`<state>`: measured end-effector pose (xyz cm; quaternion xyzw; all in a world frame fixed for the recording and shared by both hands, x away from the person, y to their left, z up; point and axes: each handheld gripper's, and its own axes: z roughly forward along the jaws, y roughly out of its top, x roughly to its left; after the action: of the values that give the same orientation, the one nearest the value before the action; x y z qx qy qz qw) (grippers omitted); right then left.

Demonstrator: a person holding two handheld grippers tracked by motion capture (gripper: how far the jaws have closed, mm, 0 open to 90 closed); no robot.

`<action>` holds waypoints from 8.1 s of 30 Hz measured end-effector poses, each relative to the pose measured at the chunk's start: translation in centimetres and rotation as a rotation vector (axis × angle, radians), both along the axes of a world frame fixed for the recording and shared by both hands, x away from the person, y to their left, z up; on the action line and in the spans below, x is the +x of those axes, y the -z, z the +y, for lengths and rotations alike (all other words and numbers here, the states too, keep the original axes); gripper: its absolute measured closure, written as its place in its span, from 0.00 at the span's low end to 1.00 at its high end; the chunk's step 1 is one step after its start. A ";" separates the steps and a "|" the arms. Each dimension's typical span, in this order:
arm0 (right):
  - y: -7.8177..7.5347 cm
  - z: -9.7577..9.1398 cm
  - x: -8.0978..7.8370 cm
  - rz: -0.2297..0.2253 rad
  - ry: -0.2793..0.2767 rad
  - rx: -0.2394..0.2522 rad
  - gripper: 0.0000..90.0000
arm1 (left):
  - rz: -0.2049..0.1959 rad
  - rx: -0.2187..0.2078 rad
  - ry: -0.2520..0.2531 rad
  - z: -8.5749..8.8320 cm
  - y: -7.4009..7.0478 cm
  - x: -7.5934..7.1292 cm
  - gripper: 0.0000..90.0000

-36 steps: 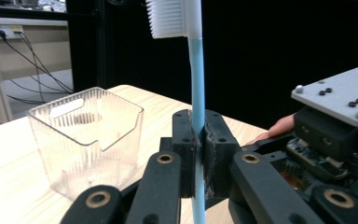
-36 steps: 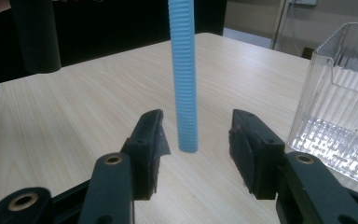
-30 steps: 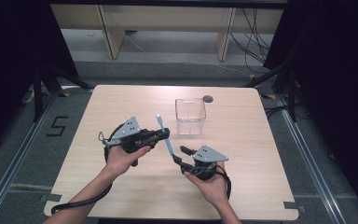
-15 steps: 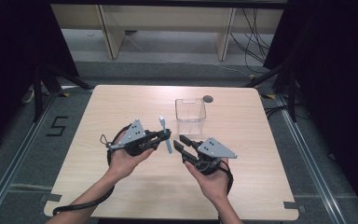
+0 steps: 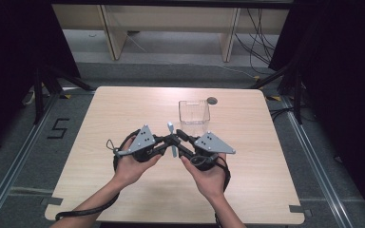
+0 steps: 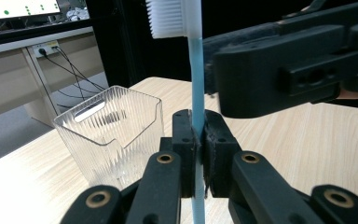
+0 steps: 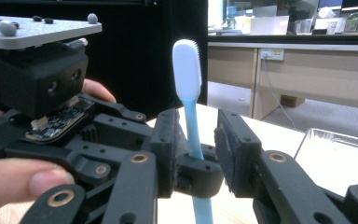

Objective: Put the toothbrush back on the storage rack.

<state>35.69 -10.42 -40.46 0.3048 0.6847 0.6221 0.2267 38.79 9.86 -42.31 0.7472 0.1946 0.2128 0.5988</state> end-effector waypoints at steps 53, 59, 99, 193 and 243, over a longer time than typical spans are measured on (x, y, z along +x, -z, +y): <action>-0.6 -3.1 1.2 -0.014 0.148 -0.017 0.95 | -0.078 0.096 -0.105 3.3 -0.3 -1.7 0.45; -0.4 -4.1 1.6 -0.019 0.173 -0.036 0.95 | -0.079 0.104 -0.123 4.6 -0.1 -2.4 0.43; -1.6 -6.9 4.9 -0.020 0.294 -0.025 0.94 | -0.027 0.049 -0.294 11.6 5.5 -3.4 0.40; -4.3 -6.6 11.1 -0.088 0.399 -0.006 0.94 | 0.015 0.036 -0.339 12.4 7.9 -2.8 0.39; -0.4 -6.6 12.0 0.003 0.409 -0.031 0.94 | 0.019 0.034 -0.335 12.4 8.0 -2.7 0.38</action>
<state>47.72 -17.07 -40.08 0.4348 0.6182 0.5521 0.3520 36.10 22.23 -50.35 0.7162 0.3187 0.3057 0.5404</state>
